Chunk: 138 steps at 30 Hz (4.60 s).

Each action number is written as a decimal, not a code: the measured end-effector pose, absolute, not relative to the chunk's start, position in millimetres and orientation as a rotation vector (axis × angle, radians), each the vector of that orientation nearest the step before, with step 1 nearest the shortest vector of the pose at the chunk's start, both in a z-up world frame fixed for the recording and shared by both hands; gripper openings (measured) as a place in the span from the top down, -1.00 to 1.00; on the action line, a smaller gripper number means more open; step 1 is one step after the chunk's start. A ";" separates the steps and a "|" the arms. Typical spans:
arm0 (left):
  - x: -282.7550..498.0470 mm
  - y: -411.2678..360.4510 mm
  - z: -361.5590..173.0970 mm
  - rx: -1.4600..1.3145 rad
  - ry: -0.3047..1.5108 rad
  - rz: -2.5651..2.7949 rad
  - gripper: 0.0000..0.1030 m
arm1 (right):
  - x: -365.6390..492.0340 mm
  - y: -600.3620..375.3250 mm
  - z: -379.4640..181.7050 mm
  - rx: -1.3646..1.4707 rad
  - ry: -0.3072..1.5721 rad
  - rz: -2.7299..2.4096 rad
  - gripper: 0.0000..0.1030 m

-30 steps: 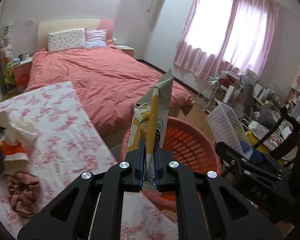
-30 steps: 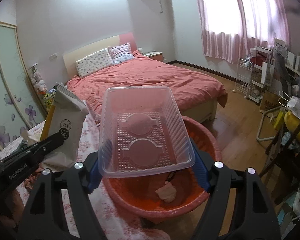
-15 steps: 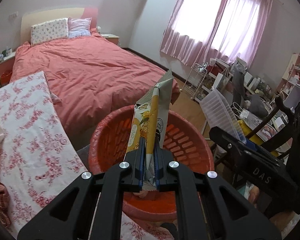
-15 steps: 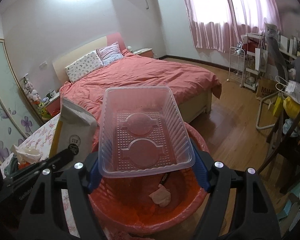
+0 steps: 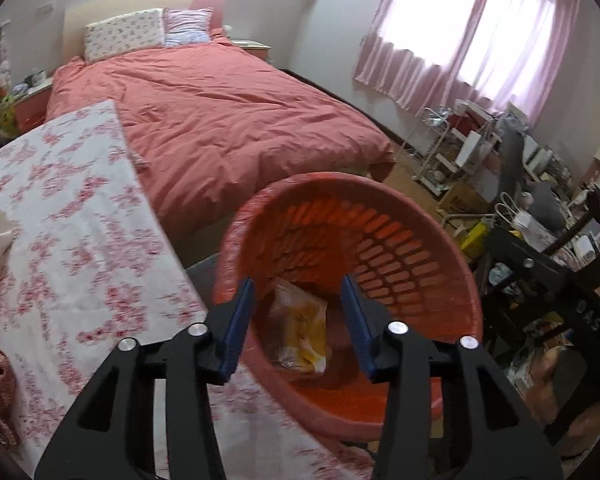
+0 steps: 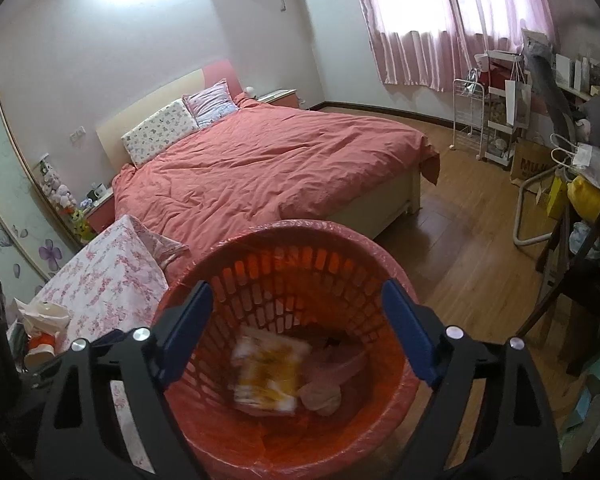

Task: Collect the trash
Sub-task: 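Move both tools back to the bed and grasp the plaid scrunchie with the right tool, then hold the scrunchie in the right tool while the left tool grasps the blue tissue pack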

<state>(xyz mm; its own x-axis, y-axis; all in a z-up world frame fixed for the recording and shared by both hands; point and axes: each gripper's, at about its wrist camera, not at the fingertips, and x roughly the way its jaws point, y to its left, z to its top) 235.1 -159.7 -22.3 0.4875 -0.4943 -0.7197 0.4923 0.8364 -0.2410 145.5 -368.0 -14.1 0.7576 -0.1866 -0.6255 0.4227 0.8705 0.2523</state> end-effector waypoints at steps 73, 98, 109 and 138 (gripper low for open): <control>255.7 166.0 -39.7 -0.016 0.797 -0.311 -0.56 | 214.7 -38.4 -54.3 0.102 0.923 0.063 0.55; 258.5 164.3 -34.8 0.052 0.812 -0.314 -0.05 | 217.1 -38.7 -54.8 0.105 0.931 0.071 0.52; 267.9 169.9 -43.3 0.016 0.836 -0.238 -0.36 | 217.2 -38.5 -55.1 0.101 0.931 0.073 0.51; 233.8 146.5 -16.5 -0.005 0.786 -0.192 -0.18 | 194.6 -55.8 -31.9 0.130 0.870 0.074 0.51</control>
